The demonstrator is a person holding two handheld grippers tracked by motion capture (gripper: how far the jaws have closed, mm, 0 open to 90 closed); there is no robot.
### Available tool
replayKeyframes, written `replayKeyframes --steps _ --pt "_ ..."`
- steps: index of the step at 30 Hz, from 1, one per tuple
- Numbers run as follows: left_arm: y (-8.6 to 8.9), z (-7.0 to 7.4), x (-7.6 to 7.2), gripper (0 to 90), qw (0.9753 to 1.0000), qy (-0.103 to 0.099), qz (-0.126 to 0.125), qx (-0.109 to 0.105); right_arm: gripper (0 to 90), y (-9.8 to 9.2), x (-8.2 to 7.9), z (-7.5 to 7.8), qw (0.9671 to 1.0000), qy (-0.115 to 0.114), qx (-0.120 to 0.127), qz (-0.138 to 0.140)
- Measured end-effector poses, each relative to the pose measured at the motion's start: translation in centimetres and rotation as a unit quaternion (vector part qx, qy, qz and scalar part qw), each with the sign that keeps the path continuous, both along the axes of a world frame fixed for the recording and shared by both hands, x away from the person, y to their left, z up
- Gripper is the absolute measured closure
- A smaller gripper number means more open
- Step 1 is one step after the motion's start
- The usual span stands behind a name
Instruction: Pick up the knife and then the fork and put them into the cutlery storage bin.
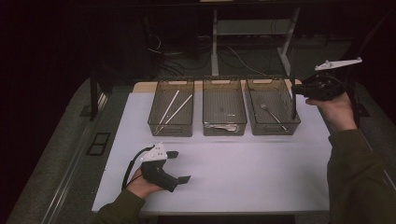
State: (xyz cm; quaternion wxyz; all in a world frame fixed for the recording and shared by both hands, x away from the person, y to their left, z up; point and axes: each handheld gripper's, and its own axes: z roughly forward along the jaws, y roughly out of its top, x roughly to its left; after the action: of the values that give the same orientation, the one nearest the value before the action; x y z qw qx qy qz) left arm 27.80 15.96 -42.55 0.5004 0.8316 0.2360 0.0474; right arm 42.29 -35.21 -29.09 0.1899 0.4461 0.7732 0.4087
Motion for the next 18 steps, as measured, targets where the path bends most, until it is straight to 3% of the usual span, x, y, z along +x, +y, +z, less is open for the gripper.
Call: replayKeyframes --steps 8,18 --pt "0.0 0.0 0.0 0.0 1.0 -0.001 -0.001 0.0 79.8 1.1 3.1 -2.1 0.9994 0.025 -0.01 -0.023" --pt "0.0 0.1 0.0 0.0 1.0 -0.001 -0.002 -0.002 79.8 2.3 4.9 -4.7 0.9964 0.073 -0.036 -0.025"
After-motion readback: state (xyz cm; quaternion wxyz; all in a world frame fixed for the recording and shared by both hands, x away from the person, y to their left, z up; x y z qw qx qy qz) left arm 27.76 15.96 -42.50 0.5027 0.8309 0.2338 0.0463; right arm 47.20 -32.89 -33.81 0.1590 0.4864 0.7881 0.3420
